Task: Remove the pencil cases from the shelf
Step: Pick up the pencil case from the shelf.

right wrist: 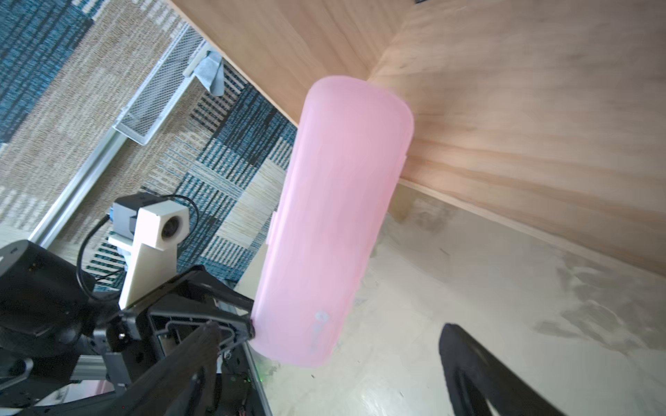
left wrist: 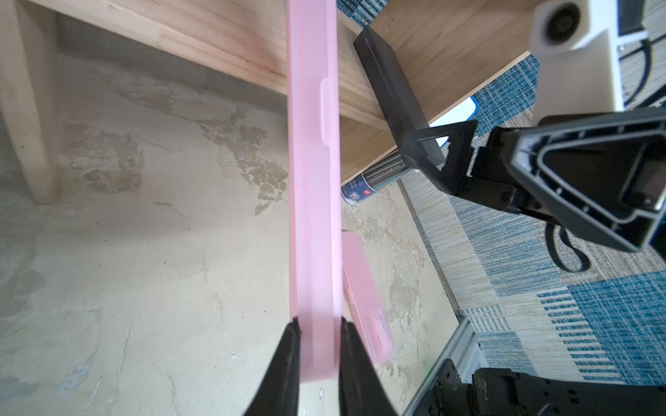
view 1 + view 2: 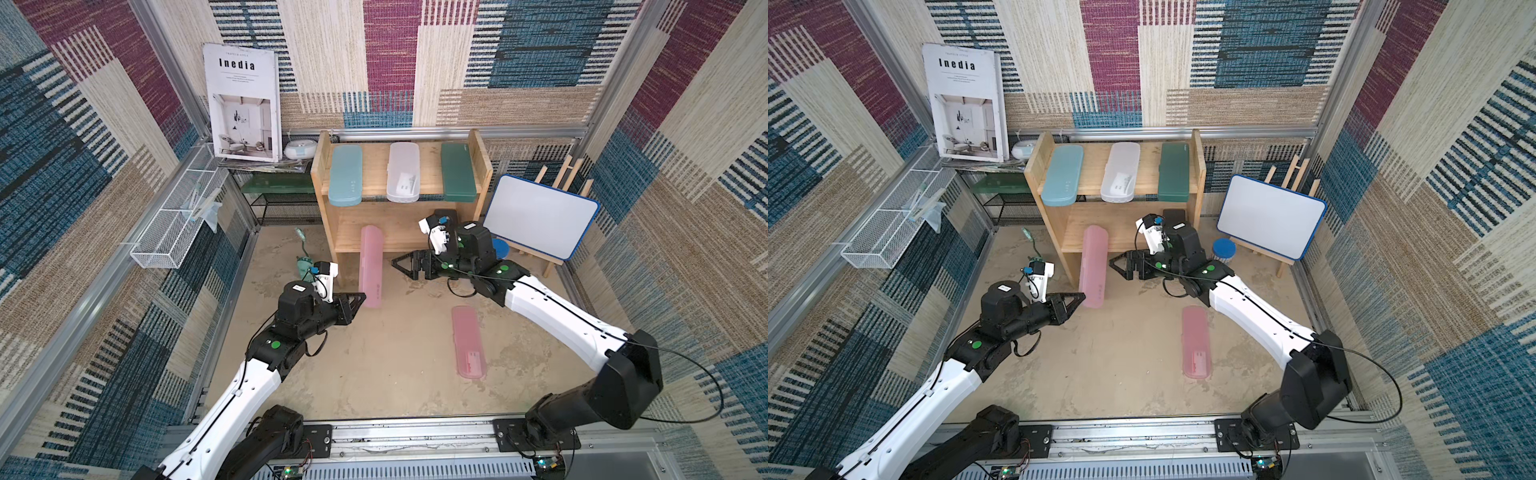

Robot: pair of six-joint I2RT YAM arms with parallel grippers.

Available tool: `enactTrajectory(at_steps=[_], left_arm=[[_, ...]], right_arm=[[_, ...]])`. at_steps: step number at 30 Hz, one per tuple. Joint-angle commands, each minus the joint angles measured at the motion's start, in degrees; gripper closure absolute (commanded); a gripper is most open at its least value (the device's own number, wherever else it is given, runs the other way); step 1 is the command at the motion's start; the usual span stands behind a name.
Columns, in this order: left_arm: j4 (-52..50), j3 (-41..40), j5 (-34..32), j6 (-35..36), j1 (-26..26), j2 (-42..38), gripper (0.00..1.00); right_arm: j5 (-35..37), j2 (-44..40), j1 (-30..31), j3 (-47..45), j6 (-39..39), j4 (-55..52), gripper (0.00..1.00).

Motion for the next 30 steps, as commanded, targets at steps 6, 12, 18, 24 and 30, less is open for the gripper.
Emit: enactTrajectory(at_steps=[6, 12, 18, 24, 30], left_arm=[[-0.7, 0.0, -2.2, 0.6, -0.1, -3.1, 0.97], [-1.5, -0.2, -2.7, 0.9, -0.1, -4.1, 0.96], [-1.0, -0.2, -2.8, 1.0, -0.1, -4.3, 0.95], [-1.5, -0.3, -3.6, 1.3, -0.1, -4.7, 0.93], [-1.8, -0.4, -4.6, 1.6, -0.1, -5.2, 0.92]], right_arm=[[-4.7, 11.0, 3.1, 10.0, 3.7, 2.2, 0.01], [-4.7, 15.3, 4.2, 14.3, 3.5, 0.3, 0.01], [-3.7, 18.9, 5.3, 18.9, 3.0, -4.5, 0.01], [-1.9, 21.8, 5.4, 22.6, 3.0, -9.8, 0.01], [-1.2, 23.3, 5.4, 24.6, 3.3, -12.4, 0.01]])
